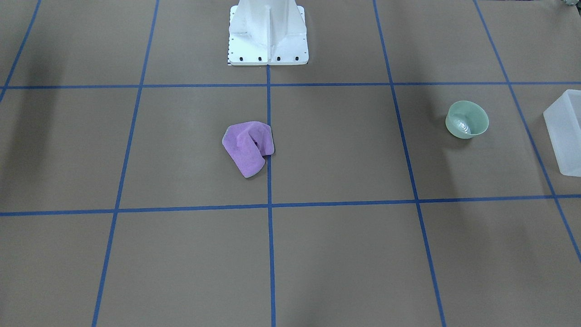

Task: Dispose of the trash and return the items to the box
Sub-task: 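Lower the yellow cup into the clear box and open the left gripper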

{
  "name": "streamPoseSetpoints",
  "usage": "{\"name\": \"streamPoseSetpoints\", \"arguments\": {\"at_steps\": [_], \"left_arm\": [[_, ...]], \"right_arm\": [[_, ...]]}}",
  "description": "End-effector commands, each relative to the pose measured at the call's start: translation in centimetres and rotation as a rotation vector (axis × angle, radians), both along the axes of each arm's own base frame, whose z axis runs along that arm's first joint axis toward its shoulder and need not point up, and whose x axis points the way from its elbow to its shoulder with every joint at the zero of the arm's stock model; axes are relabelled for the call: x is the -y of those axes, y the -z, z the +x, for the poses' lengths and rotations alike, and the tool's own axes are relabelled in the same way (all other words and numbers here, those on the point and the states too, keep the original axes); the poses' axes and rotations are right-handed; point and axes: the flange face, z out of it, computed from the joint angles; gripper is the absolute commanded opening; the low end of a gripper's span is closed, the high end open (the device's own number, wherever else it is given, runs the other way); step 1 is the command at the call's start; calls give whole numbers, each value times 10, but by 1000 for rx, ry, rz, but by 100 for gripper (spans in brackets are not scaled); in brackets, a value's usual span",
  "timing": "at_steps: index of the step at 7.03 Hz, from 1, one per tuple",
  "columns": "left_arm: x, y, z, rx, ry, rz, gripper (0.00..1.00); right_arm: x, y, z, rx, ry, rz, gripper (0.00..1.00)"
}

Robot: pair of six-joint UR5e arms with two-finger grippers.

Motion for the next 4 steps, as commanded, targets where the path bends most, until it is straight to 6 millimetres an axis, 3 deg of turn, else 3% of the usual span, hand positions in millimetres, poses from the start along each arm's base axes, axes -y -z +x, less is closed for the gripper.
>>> {"name": "streamPoseSetpoints", "arguments": {"at_steps": [1, 2, 3, 4], "left_arm": [[-34, 26, 97, -21, -10, -48, 99], [-54, 17, 134, -6, 25, -62, 99], [-72, 7, 159, 3, -5, -66, 99], [-83, 0, 169, 5, -34, -56, 99]], "right_arm": [[-1, -1, 0, 0, 0, -3, 100], [-2, -2, 0, 0, 0, -6, 100], [-2, -2, 0, 0, 0, -6, 100], [-2, -2, 0, 0, 0, -6, 100]]}}
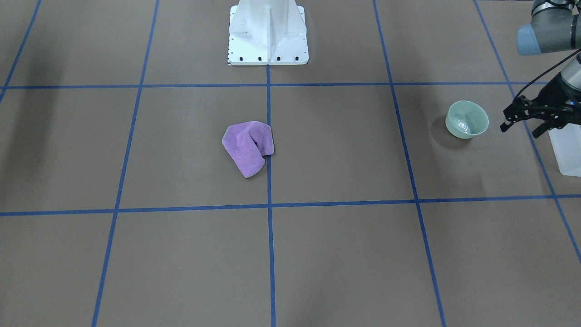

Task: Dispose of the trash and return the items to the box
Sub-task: 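Move the left gripper to the pale green bowl and grasp its rim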

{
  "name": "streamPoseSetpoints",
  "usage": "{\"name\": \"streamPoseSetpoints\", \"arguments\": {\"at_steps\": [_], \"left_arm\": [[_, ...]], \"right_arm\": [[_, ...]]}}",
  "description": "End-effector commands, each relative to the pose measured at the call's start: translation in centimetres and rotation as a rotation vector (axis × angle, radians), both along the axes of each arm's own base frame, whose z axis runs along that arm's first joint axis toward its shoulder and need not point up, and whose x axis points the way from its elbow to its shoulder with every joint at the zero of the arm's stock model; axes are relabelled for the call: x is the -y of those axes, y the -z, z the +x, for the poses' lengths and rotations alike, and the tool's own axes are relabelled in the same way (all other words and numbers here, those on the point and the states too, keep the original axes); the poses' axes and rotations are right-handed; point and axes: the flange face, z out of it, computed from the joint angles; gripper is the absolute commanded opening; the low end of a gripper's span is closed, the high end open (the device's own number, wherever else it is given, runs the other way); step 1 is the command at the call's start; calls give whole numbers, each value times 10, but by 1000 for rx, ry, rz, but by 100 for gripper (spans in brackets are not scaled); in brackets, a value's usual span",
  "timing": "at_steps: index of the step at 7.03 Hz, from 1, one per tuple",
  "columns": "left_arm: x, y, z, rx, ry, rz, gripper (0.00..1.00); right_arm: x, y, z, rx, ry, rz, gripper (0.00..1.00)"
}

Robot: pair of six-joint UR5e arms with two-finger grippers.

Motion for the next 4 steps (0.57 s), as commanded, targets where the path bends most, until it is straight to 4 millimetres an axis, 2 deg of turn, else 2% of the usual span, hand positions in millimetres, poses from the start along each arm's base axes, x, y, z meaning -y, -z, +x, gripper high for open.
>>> {"name": "streamPoseSetpoints", "arguments": {"at_steps": [1, 3, 4], "left_arm": [[-33, -17, 33, 14, -55, 19, 99], [-43, -33, 44, 16, -80, 34, 98], [-49, -53, 50, 2, -100, 57, 88]], "right_arm": [[0, -1, 0, 0, 0, -2, 100], [-2, -2, 0, 0, 0, -5, 100], [-2, -2, 0, 0, 0, -5, 100]]}}
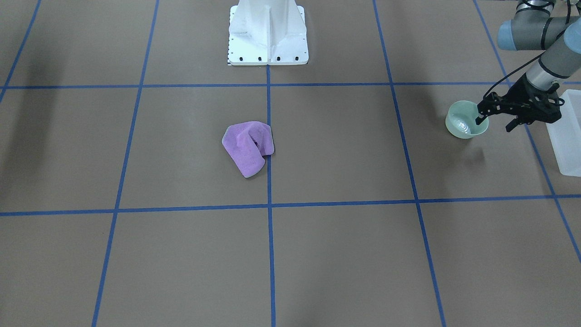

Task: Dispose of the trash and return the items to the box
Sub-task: 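Move the left gripper to the pale green bowl and grasp its rim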

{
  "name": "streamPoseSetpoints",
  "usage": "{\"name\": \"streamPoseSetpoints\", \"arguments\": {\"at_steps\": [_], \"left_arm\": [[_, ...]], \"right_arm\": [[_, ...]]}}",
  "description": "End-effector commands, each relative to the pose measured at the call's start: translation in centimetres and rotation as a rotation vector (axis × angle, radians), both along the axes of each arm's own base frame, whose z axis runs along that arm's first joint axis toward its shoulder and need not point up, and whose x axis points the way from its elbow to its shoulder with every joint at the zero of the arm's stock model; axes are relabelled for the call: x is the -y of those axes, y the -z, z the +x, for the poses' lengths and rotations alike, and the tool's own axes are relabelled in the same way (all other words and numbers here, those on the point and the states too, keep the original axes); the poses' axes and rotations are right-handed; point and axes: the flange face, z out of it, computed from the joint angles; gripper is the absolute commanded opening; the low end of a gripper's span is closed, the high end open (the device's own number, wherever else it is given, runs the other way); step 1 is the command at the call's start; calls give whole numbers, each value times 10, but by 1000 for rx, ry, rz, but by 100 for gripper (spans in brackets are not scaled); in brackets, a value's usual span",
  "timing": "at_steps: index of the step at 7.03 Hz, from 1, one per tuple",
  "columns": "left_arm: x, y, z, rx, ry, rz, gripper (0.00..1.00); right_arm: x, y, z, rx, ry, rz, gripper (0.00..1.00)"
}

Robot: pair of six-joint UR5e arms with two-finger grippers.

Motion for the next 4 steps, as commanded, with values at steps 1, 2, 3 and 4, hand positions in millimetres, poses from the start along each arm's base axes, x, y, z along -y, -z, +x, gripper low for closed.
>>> {"name": "streamPoseSetpoints", "arguments": {"at_steps": [1, 2, 3, 4], "left_arm": [[-12, -31, 8, -34, -28, 44, 49], [-12, -29, 9, -38, -27, 47, 12], [-11, -25, 10, -47, -30, 54, 0], [-11, -16, 11, -61, -34, 65, 0]], "right_arm": [[0, -1, 0, 0, 0, -2, 100], [0, -1, 0, 0, 0, -2, 100], [0, -1, 0, 0, 0, -2, 100], [0, -1, 0, 0, 0, -2, 100]]}}
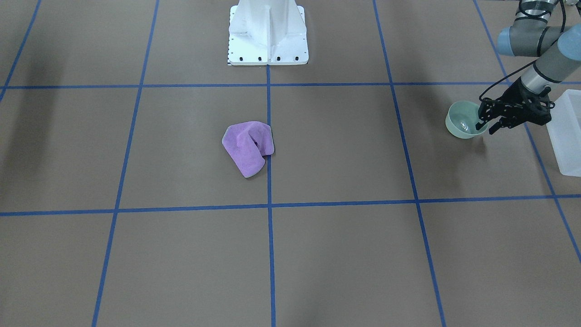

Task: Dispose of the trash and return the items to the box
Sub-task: 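Move the left gripper to the pale green bowl and grasp its rim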

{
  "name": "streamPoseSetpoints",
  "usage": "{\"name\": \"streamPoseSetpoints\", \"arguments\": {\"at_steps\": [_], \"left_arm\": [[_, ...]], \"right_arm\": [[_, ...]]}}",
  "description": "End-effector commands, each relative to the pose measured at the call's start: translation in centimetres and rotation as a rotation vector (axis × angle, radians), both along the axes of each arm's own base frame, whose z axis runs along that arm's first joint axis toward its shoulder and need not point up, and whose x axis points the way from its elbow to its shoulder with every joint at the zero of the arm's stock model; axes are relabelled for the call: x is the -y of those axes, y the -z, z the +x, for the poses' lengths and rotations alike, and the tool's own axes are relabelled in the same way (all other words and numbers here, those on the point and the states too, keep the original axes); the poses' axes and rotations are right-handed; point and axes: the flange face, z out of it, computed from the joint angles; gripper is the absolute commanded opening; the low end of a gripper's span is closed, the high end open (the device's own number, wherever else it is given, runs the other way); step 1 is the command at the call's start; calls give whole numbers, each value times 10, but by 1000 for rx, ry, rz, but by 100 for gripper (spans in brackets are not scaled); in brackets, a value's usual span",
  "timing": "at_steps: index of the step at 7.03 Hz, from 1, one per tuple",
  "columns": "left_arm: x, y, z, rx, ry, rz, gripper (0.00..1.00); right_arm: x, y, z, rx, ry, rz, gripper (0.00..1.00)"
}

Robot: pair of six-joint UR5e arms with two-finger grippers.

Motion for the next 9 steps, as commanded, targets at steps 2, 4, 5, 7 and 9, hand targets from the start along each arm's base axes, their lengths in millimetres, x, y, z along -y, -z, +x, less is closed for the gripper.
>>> {"name": "streamPoseSetpoints", "arguments": {"at_steps": [2, 4, 5, 7, 9], "left_arm": [[-3, 23, -2, -56, -32, 12, 0], [4, 43, -59, -154, -14, -23, 0], [6, 37, -85, -172, 6, -31, 0], [23, 6, -157, -92, 9, 6, 0], [54, -15, -253, 25, -32, 61, 0]], "right_arm": [[1, 1, 0, 0, 0, 1, 100], [1, 1, 0, 0, -1, 0, 100], [1, 1, 0, 0, -1, 0, 100], [1, 1, 0, 2, -1, 2, 100], [1, 2, 0, 1, -1, 4, 100]]}}
